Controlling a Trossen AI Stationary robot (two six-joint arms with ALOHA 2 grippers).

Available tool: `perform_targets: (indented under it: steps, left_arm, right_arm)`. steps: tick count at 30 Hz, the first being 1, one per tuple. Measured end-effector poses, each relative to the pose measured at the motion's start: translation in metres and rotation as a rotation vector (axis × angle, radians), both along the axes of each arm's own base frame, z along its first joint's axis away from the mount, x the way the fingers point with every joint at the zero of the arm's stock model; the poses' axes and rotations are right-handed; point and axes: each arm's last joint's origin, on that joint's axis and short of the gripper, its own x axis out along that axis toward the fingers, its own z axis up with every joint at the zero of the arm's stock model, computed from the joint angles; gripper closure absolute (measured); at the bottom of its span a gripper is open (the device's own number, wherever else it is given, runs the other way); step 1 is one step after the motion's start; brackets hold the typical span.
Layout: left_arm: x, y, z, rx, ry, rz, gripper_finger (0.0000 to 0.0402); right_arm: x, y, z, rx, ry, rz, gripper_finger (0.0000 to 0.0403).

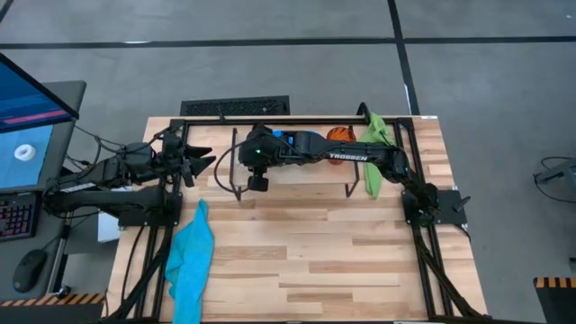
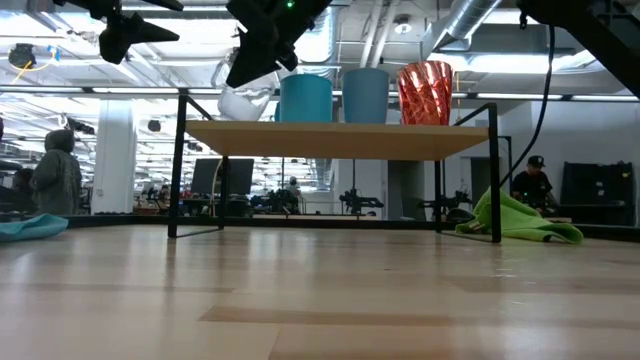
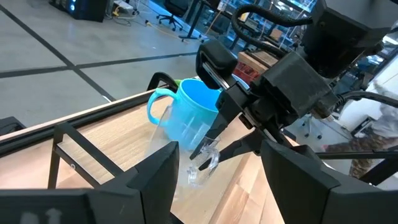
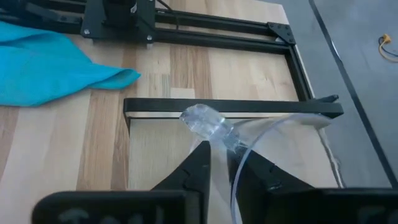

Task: Stack small to large cups/mugs on shelf
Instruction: Put the transparent mug on the shelf

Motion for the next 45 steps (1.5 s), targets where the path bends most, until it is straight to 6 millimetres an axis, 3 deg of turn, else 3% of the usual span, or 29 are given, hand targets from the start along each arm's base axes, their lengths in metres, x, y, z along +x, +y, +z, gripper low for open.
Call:
perform_targets:
  steps: [8,23,32,45]
  left_arm:
    - [0.0,0.0,0.0,-0.003,-0.001,-0.003,0.0182]
    - [0.0,0.0,0.0,-0.003,-0.001,-0.007,0.0182]
    - [0.0,0.0,0.0,-0.003,-0.001,-0.007,0.0182]
    - [0.0,0.0,0.0,-0.003,-0.001,-0.006,0.0182]
  right_arm:
    - [0.0,-0.002,0.0,0.008,-0.004,-0.018,0.0261]
    - [0.003,-0.01,0.005,0.015,-0.068,-0.049,0.0201]
    - [0.002,-0.02,0.005,-0.003,-0.075,-0.088,0.0205]
    - [0.003,-0.02,0.007,-0.006,-0.096,-0.086,0.0207]
